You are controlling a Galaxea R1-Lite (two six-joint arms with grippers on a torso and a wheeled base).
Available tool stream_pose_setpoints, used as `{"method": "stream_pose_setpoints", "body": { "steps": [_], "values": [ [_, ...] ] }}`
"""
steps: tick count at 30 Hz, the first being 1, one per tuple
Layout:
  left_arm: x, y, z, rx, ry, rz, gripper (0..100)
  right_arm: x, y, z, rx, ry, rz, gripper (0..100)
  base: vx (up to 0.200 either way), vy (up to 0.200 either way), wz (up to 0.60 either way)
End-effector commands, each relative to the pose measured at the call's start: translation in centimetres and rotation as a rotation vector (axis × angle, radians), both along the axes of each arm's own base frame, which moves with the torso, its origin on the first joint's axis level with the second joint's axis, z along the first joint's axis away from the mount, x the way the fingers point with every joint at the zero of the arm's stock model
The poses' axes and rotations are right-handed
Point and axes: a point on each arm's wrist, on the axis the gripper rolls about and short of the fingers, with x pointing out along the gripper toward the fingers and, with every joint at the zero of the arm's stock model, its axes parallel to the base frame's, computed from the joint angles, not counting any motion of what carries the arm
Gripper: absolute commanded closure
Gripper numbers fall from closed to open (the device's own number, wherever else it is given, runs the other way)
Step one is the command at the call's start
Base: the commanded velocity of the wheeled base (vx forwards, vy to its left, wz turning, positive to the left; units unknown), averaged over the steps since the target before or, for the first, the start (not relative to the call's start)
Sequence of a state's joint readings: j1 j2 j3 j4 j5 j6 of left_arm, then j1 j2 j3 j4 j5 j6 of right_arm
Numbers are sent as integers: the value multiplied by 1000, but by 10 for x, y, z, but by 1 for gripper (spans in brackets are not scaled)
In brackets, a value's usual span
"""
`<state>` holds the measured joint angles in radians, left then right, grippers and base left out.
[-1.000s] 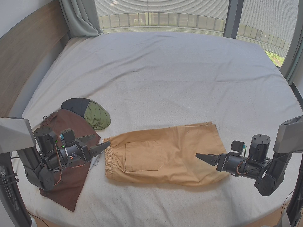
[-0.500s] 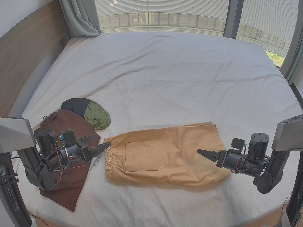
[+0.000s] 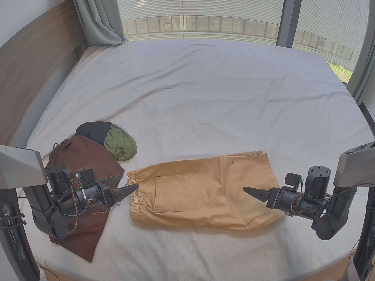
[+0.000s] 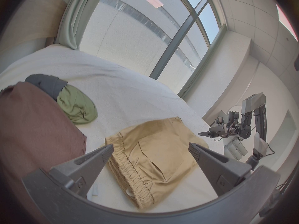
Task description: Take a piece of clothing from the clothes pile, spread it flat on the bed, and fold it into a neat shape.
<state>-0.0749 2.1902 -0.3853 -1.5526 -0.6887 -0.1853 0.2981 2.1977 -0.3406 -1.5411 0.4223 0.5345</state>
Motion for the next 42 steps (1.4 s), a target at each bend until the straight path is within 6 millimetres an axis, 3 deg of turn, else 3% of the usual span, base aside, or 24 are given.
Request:
{"method": "stream_pose_setpoints", "body": {
  "steps": [1,9,29,42],
  "values": [
    [1,1,-11,-10,49,7,0,0,1,-4,-7,10,-2,0,0,0,0],
    [4,7,-39,-10,139,29,0,1,3,-14,-19,37,4,0,0,0,0],
    [7,-1,-77,-8,248,1,0,0,6,-18,-24,51,13,0,0,0,0],
    [10,-10,-84,-80,333,11,0,-1,8,-19,-26,56,21,0,0,0,0]
  ]
}}
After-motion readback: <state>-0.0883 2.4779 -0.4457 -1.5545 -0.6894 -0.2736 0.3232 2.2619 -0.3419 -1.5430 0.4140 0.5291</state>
